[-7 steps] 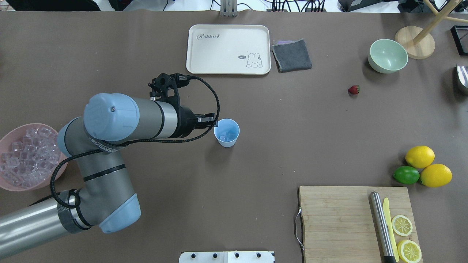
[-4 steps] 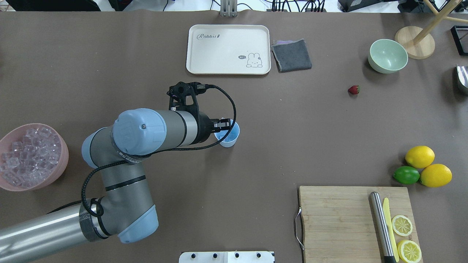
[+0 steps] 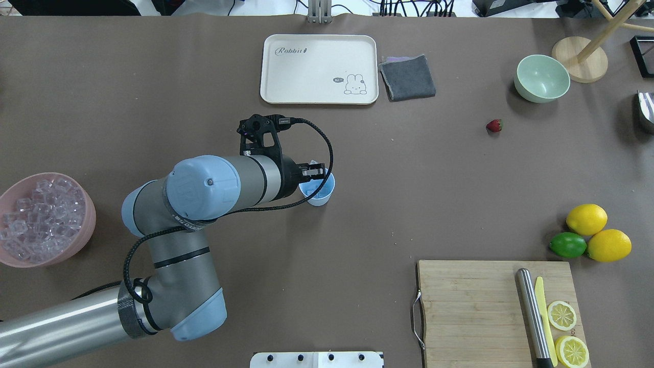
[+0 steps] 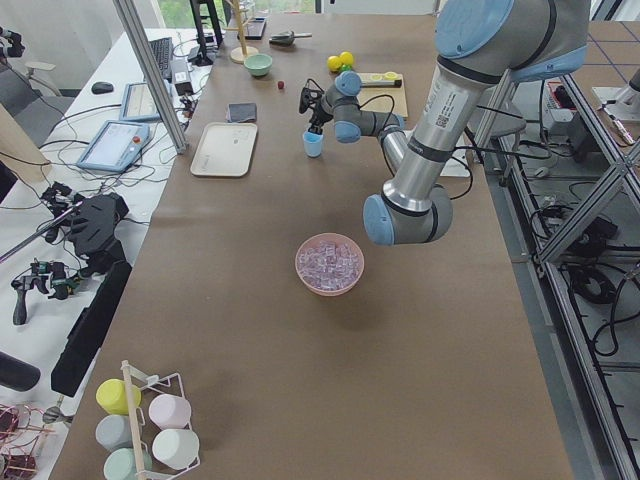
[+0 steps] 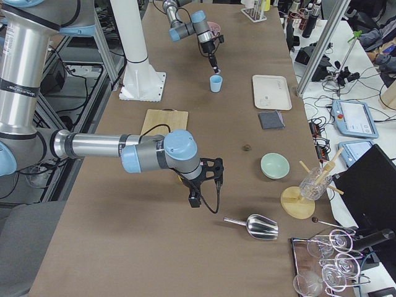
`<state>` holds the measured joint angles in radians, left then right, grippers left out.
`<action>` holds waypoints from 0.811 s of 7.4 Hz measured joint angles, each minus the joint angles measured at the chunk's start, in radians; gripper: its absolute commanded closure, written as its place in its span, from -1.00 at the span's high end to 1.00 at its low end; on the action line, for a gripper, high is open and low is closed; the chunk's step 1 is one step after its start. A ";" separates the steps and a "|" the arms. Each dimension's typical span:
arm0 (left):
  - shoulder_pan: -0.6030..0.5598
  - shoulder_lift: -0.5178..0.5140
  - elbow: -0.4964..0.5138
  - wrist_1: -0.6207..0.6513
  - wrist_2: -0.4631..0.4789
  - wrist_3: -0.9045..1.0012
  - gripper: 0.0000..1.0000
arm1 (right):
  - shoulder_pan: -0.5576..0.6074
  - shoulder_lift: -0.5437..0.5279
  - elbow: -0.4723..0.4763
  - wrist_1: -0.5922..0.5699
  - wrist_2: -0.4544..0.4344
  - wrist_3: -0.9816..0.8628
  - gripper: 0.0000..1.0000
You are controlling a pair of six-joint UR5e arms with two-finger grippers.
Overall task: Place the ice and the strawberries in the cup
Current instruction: 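Open the left gripper over the light-blue cup to drop the ice cube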
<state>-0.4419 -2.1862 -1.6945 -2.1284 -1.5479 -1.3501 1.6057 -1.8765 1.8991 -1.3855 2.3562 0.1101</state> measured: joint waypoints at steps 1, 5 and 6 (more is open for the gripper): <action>0.001 0.000 0.004 0.000 0.001 0.004 0.96 | 0.000 0.000 0.000 0.000 0.000 0.000 1.00; 0.024 0.010 -0.012 0.000 0.000 0.115 0.95 | -0.003 0.003 -0.001 0.000 0.000 0.007 1.00; 0.017 0.029 -0.042 0.003 -0.005 0.123 0.95 | -0.005 0.012 0.000 0.000 0.000 0.025 1.00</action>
<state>-0.4246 -2.1568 -1.7367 -2.1258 -1.5527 -1.2272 1.6008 -1.8645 1.8988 -1.3853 2.3561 0.1348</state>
